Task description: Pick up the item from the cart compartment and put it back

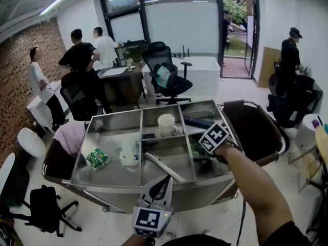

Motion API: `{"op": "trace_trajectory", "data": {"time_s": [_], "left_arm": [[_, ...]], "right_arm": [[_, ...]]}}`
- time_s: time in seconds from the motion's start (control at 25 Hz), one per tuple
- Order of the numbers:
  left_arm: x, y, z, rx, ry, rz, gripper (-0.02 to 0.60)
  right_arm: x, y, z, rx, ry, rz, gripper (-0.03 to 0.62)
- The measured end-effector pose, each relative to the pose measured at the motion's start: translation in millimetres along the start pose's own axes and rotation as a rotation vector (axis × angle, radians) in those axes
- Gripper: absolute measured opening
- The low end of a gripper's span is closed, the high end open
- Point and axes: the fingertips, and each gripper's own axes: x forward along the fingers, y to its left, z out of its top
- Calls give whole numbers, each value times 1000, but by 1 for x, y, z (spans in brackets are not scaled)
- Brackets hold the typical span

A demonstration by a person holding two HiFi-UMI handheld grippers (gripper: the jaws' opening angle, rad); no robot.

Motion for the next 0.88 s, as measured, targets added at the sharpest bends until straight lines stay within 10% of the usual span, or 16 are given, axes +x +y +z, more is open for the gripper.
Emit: {"op": "trace_trajectory", "data": {"time_s": [0.88], "left_arm": [[5, 1, -4, -2, 9, -6, 0]], "right_arm": [[21, -12, -23, 110, 77, 3, 119]]}}
